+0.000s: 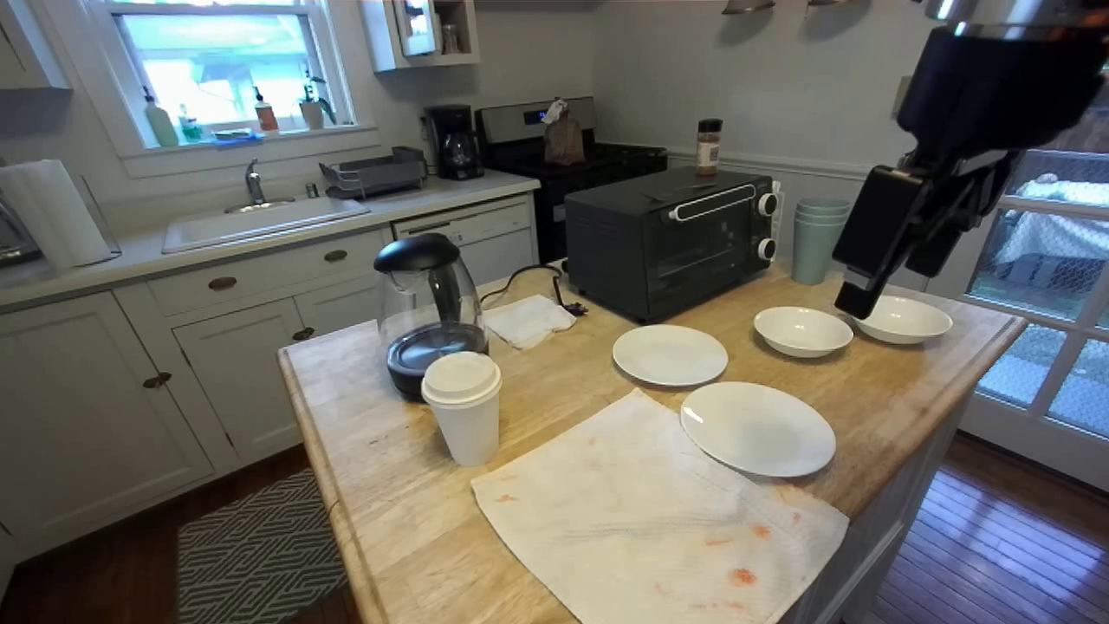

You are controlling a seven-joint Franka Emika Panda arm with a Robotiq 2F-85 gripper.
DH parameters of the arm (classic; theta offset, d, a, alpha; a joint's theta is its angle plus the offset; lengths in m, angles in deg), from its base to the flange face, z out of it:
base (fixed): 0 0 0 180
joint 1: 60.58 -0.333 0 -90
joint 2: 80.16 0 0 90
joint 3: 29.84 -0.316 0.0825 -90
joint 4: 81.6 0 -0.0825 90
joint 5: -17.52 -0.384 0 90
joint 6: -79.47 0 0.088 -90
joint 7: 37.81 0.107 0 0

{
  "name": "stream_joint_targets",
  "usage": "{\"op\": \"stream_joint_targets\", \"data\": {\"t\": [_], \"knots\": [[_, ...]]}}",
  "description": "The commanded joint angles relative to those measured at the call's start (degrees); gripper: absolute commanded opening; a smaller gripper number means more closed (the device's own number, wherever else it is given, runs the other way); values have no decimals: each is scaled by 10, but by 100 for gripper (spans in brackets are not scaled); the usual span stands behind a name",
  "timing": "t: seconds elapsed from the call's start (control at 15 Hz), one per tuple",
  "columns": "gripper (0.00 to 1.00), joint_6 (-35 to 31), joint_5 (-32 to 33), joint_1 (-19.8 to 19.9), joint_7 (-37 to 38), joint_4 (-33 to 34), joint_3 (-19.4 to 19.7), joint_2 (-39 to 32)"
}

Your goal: Pick up the white bowl on the right and put it in the other white bowl

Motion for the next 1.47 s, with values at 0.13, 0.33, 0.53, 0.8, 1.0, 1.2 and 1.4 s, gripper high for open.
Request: {"op": "stream_joint_targets", "data": {"t": [0.13,0.33,0.53,0.8,1.0,1.2,1.4], "knots": [[100,-1,162,114,103,3,-9,-61],[100,-16,259,160,106,11,16,-111],[100,-39,380,193,108,25,39,-166],[100,-31,421,159,110,17,90,-171],[100,-35,435,157,112,28,99,-196],[100,-35,436,156,112,31,99,-197],[100,-35,437,156,112,32,99,-197]]}}
